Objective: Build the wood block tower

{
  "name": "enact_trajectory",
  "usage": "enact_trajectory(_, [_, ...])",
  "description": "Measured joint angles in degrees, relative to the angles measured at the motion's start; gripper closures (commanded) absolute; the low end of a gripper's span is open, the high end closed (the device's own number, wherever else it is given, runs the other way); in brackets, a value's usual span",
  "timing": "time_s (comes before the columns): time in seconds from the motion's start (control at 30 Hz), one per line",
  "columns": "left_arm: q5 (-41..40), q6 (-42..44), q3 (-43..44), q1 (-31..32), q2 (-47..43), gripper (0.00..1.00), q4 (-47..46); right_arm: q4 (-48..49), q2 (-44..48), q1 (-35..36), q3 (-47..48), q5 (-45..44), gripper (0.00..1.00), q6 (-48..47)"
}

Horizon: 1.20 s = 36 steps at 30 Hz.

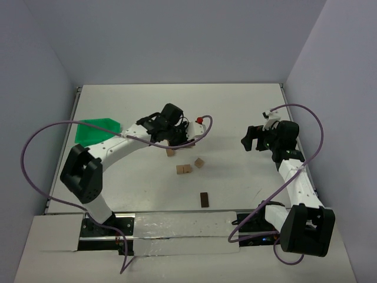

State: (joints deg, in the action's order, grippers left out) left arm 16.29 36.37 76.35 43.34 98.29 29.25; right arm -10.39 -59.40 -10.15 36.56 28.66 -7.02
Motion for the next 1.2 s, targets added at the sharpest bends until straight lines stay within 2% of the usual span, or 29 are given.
enact_trajectory(0.13, [1.0,-0.5,-2.4,-0.1,-5.9,0.90,1.9,-0.6,0.1,0.0,0.2,0.8,0.00,-0.6])
enact_trajectory(0.3, [1.7,-1.6,-5.7,-0.1,-8.3,0.89,2.3,-1.0,0.1,0.0,0.2,1.3,0.00,-0.8])
enact_trajectory(0.53, [2.8,-2.5,-9.4,-0.1,-8.3,0.86,3.1,-1.3,0.1,0.0,0.2,1.4,0.00,-0.8])
enact_trajectory(1.2, [6.1,-3.2,-10.1,0.1,-4.0,0.79,3.1,-1.3,0.1,0.0,0.2,1.4,0.00,-0.8])
